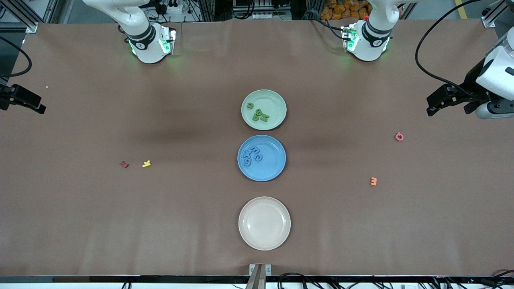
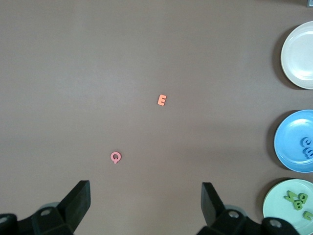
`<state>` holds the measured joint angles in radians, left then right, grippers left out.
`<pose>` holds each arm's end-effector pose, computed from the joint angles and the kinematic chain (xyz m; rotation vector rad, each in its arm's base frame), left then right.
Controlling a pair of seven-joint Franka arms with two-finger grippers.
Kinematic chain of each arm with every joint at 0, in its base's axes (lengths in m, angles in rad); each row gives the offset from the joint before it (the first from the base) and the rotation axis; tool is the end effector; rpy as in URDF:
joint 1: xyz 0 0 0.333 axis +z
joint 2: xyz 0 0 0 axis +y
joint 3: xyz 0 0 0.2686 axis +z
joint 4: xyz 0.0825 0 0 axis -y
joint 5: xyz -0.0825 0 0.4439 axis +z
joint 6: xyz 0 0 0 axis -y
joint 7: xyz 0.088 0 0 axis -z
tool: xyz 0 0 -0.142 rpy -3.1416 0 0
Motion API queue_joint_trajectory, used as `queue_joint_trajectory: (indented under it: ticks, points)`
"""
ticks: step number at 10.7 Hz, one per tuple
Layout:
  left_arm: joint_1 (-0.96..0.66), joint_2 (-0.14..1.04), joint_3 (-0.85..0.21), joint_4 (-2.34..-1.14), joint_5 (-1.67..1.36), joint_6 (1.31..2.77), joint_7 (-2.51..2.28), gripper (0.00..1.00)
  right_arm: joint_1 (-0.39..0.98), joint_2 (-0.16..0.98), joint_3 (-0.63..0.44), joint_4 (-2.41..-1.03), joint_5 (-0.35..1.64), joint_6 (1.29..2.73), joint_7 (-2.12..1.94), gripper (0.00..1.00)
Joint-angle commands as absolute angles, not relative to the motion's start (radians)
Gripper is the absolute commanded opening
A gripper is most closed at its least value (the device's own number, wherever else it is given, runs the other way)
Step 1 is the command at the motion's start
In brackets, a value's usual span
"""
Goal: Sort letters by color into matching plates
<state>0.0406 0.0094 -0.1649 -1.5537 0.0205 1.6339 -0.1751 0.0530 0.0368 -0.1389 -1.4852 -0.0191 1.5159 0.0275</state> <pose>0.6216 -0.0745 0.5514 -3.1304 -0.0787 -0.1143 0.6163 -0.0547 0.5602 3.1125 -0.1781 -0.0100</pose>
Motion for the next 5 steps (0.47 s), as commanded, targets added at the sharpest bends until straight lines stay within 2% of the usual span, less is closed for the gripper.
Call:
queue_joint_trajectory:
  ticks: [1,5]
  points:
    - [0.038,0.006,-0.166,-1.530,0.038,1.629,-0.153,1.00,0.063,0.028,-0.146,-1.489,-0.025,1.517,0.041,1.00]
    - [0.038,0.006,-0.166,-1.525,0.032,1.583,-0.153,1.00,0.063,0.029,-0.146,-1.489,-0.025,1.520,0.040,1.00]
